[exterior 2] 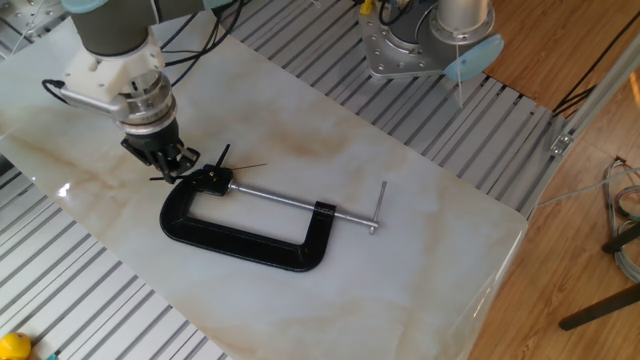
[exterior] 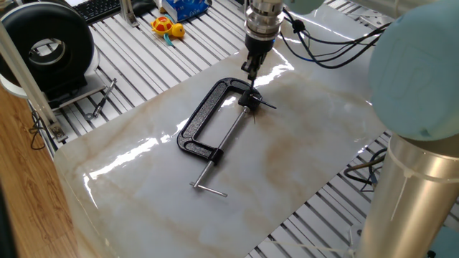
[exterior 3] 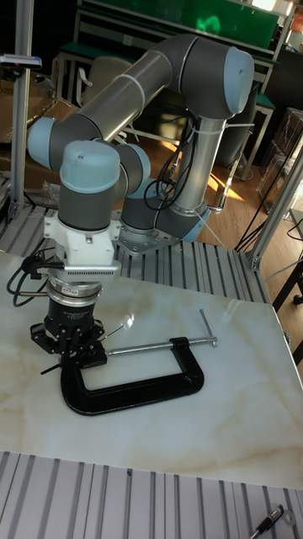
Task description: Turn the hands of a clock
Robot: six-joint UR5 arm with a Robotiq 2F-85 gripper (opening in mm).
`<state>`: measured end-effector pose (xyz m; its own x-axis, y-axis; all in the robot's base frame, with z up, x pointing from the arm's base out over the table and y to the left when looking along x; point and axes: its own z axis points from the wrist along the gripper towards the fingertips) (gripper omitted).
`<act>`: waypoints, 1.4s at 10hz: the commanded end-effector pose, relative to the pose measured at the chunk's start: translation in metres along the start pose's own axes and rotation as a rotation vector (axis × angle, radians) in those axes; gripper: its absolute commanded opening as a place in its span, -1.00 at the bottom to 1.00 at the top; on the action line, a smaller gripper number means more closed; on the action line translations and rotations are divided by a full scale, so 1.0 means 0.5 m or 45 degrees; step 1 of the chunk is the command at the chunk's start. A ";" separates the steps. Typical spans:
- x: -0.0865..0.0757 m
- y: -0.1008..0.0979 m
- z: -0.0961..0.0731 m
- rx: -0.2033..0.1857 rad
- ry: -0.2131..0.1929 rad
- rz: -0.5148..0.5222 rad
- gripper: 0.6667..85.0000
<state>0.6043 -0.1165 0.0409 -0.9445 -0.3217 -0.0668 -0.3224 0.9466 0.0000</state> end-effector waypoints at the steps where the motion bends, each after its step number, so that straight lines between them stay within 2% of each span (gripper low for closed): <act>1: 0.014 -0.007 -0.023 0.012 0.023 0.012 -0.98; 8: 0.035 -0.033 -0.020 0.040 0.039 0.010 -0.98; 11: 0.041 -0.046 0.009 0.048 0.034 -0.008 -0.98; 14: 0.039 -0.046 0.018 0.051 0.037 -0.027 -0.98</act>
<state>0.5924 -0.1447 0.0349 -0.9405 -0.3384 -0.0318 -0.3368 0.9404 -0.0462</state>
